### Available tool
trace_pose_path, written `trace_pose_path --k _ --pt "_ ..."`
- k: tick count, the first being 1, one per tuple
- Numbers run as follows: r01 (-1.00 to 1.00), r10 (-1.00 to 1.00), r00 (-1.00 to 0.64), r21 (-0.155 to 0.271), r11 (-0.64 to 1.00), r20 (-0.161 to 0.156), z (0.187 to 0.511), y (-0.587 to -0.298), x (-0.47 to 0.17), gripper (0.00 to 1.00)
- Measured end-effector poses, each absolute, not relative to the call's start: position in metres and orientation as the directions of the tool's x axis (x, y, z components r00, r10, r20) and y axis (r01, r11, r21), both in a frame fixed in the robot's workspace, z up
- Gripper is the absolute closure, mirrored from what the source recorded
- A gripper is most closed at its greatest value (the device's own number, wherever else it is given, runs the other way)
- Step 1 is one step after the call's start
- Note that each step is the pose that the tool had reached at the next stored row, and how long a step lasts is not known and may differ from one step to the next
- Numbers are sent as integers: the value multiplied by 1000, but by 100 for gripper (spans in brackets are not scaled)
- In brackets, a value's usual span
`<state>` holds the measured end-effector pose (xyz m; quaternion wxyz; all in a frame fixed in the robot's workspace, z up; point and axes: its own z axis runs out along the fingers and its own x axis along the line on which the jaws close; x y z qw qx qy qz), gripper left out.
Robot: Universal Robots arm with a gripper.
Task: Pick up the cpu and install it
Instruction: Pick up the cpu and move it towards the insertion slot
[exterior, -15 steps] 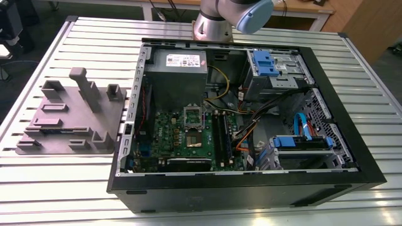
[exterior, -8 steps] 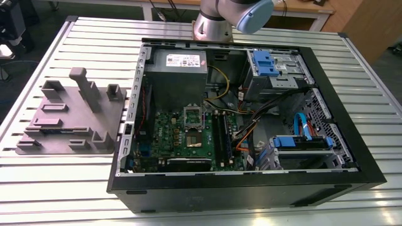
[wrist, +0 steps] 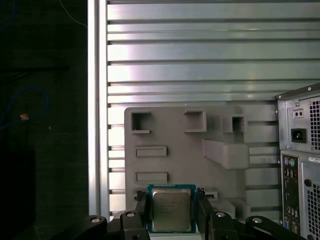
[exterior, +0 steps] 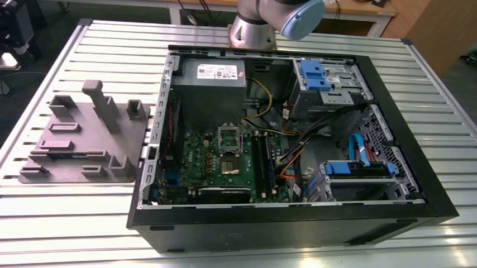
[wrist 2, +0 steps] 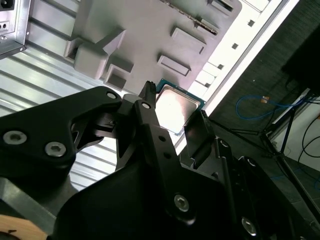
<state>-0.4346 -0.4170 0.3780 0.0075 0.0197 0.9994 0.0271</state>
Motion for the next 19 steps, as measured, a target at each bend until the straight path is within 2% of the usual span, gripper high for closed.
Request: trace_pose_path --k 19 --pt "39 40 -999 55 998 -14 378 -417 -429 53"
